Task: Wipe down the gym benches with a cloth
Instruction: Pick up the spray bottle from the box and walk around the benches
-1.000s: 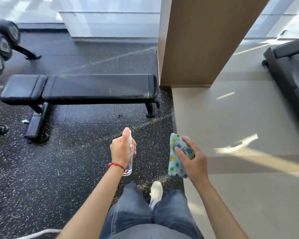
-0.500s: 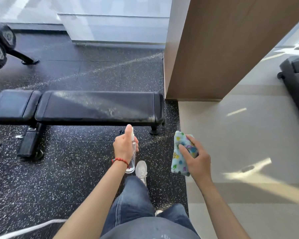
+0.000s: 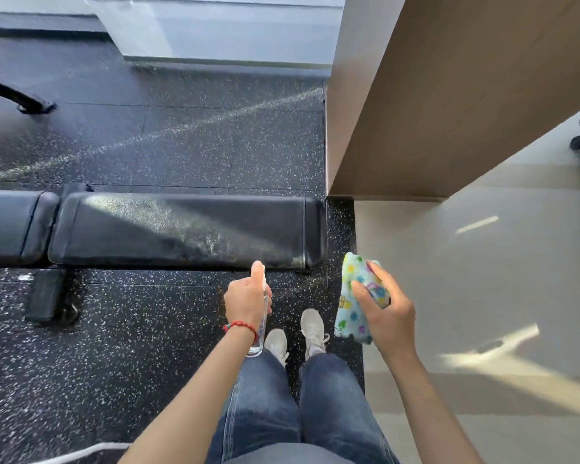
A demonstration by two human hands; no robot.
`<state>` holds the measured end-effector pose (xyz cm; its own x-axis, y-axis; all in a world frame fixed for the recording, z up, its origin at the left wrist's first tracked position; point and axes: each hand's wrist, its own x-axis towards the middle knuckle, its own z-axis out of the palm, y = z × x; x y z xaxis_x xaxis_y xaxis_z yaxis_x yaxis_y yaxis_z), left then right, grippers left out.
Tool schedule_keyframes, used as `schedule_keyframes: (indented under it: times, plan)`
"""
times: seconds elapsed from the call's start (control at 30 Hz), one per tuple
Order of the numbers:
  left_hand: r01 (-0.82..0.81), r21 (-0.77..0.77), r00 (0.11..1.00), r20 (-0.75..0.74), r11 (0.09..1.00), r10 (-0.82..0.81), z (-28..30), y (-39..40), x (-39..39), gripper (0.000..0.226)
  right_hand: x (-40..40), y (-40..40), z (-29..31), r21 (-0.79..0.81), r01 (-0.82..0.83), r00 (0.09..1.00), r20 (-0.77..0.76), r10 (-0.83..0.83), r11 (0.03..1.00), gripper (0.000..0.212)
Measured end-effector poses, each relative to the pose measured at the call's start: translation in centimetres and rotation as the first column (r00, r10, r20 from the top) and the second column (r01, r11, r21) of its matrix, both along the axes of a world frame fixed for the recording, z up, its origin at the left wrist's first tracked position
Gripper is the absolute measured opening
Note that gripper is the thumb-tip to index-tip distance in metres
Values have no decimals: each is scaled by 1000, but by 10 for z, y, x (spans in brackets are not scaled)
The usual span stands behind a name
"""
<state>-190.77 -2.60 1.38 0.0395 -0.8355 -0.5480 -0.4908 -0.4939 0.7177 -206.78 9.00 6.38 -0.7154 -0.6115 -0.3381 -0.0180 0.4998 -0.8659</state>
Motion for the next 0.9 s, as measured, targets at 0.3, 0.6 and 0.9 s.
schedule_keyframes:
  times: [0.3,0.6,0.9]
  plan:
    - [-165,60,986,23,984,164,-12,-21,-39,59,-53,-47,-18,53,-71,997,32,69,996,38]
    - [-310,79,948,95,947,303,-15,-32,-47,60,-77,-71,-30,65,-154,988,36,152,986,38]
    - [-427,72,900,134,901,416,-16,-65,-7,60,-57,-113,-35,72,-235,972,34,233,969,36]
